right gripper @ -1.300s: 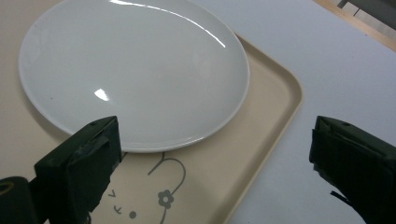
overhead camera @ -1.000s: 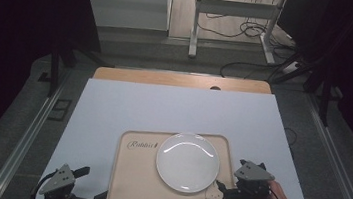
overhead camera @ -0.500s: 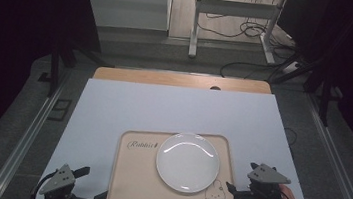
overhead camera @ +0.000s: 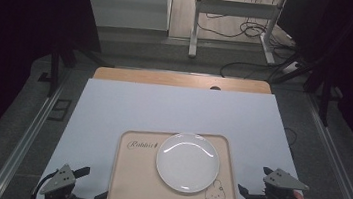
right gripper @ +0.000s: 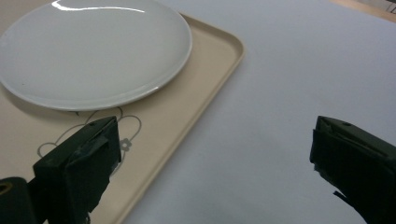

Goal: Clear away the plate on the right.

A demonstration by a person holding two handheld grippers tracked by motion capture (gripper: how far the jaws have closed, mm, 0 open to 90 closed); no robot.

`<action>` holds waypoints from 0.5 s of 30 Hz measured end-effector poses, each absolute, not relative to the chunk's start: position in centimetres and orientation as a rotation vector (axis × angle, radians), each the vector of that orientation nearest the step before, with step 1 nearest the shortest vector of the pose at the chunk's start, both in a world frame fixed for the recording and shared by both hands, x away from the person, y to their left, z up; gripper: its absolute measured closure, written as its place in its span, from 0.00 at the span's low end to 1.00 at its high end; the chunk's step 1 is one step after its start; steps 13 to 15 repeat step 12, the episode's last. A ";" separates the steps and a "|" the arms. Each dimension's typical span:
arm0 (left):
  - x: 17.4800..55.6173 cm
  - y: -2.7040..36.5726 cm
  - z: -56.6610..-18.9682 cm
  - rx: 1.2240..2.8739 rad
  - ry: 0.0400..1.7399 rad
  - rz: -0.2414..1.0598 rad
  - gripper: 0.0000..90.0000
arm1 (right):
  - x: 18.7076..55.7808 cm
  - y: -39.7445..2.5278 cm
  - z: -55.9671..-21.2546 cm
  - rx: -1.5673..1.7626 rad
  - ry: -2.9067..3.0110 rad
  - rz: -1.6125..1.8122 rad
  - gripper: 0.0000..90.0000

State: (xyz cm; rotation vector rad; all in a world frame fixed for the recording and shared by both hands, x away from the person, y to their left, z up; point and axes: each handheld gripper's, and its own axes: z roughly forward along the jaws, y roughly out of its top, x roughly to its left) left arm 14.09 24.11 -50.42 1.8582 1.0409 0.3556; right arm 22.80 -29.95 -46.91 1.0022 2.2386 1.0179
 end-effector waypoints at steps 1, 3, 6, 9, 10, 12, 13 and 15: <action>14.1 24.1 -50.4 1.859 1.041 0.356 0.00 | 22.8 -30.2 -46.9 1.011 2.232 1.018 0.02; 14.1 24.1 -50.4 1.861 1.041 0.357 0.00 | 22.7 -30.7 -47.0 1.022 2.226 1.016 0.02; 14.1 24.0 -50.4 1.863 1.041 0.358 0.00 | 22.6 -31.2 -47.3 1.036 2.226 0.997 0.02; 14.1 24.0 -50.4 1.863 1.041 0.357 0.00 | 22.5 -31.6 -47.5 1.047 2.232 0.984 0.02; 14.1 24.0 -50.4 1.864 1.040 0.358 0.00 | 22.5 -31.6 -47.5 1.048 2.237 0.978 0.02; 14.1 24.0 -50.4 1.863 1.041 0.358 0.00 | 22.6 -31.7 -47.5 1.038 2.251 0.966 0.02; 14.1 24.0 -50.4 1.863 1.041 0.358 0.00 | 22.6 -31.7 -47.5 1.038 2.251 0.966 0.02; 14.1 24.0 -50.4 1.863 1.041 0.358 0.00 | 22.6 -31.7 -47.5 1.038 2.251 0.966 0.02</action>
